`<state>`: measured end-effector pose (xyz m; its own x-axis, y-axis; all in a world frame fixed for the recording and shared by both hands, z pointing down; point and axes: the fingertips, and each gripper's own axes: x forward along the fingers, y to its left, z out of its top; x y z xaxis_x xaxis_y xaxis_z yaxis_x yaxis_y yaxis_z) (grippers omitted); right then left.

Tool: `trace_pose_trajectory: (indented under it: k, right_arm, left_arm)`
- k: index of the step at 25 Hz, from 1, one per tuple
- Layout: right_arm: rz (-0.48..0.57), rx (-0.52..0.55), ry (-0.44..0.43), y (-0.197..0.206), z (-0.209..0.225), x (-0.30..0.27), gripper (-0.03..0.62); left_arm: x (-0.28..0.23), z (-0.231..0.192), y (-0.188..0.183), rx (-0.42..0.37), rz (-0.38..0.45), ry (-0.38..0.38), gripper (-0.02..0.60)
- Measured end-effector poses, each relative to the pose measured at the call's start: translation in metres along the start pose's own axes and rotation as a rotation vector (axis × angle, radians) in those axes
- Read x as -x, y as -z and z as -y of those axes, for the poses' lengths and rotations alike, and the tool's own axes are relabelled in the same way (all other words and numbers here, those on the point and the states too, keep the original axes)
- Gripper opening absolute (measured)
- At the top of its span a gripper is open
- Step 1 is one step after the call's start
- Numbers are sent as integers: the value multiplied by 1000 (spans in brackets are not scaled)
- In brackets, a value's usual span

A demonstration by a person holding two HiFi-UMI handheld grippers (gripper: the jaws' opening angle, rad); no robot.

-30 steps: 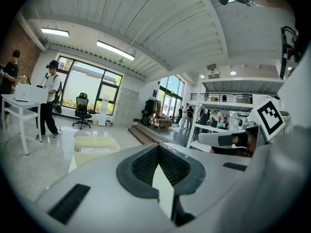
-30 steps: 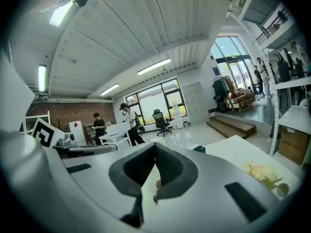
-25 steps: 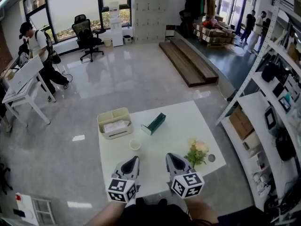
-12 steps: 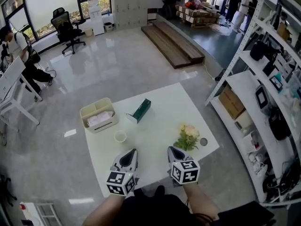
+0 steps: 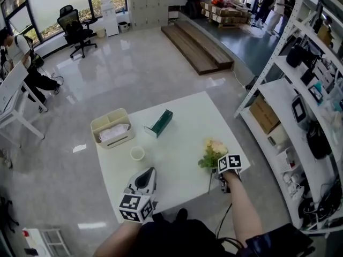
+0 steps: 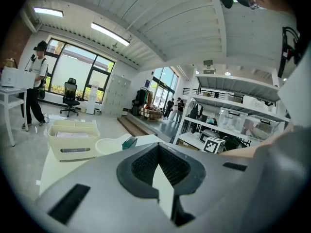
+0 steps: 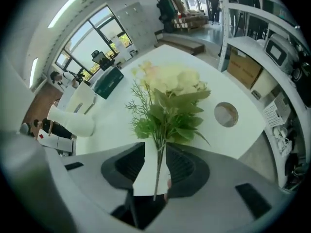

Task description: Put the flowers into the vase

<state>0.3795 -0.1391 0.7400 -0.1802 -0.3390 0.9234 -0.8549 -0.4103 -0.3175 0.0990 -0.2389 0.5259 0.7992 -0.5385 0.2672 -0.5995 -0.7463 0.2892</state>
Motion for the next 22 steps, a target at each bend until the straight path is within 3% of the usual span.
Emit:
trace_pose_trajectory:
  k: [10,13,18,22]
  right_arm:
    - [-182,-156,-7,1,16,-44,141]
    - [-201,-177,-8,-2,16,-48,107]
    - [-186,-191,-24,-6,10,-47,57]
    - [-89,-150,-25,-23,4,-36,44]
  left_arm:
    - [3,-7,1,-1,-6,-16,3]
    - [4,-9,2,-1,-7,-23,3]
    - [5,-13,4,1,-12,-33,3]
    - [4,-11,3,-4,-6,-31,3]
